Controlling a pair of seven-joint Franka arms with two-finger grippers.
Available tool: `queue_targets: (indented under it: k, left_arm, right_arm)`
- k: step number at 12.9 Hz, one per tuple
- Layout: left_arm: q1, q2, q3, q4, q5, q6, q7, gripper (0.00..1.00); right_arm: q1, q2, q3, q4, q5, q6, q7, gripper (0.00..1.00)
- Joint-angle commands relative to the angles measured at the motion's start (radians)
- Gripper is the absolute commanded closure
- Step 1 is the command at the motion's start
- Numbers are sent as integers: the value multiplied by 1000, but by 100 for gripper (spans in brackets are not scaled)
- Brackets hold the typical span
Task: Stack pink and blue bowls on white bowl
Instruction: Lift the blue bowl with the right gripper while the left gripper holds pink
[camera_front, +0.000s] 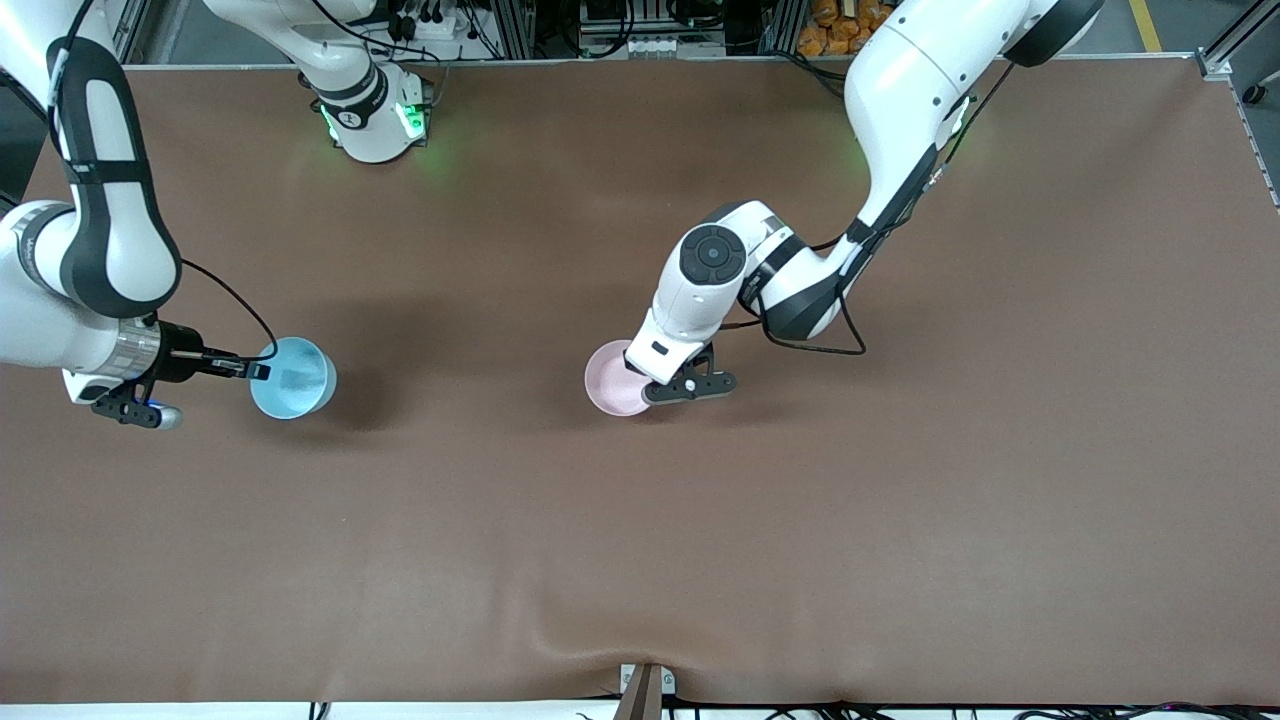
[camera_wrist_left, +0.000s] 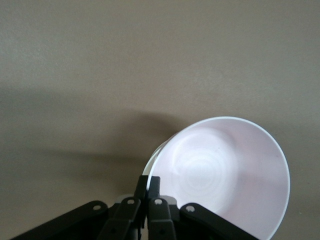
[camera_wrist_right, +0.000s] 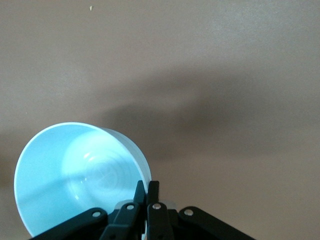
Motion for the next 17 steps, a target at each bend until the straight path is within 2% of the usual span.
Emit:
queue_targets:
  k: [1, 7, 13, 14, 15, 16, 17]
  left_arm:
    - [-23, 14, 8, 14, 31, 12, -28, 100]
    - [-32, 28, 12, 13, 31, 12, -34, 100]
    - [-31, 25, 14, -3, 31, 10, -47, 100]
    - [-31, 25, 14, -3, 30, 10, -52, 77]
    - [-31, 23, 14, -1, 30, 10, -66, 10]
    - [-31, 23, 14, 2, 30, 9, -69, 0]
    - [-26, 16, 14, 6, 30, 3, -71, 0]
  right_arm:
    - [14, -36, -6, -14, -19, -18, 29, 100]
    - [71, -73, -4, -12, -19, -52, 165, 100]
    - [77, -79, -3, -11, -19, -64, 176, 100]
    - [79, -79, -3, -11, -19, -66, 179, 100]
    - [80, -79, -3, -11, -19, -63, 185, 100]
    - [80, -78, -3, -11, -19, -63, 195, 100]
    - [93, -78, -1, -11, -19, -61, 214, 100]
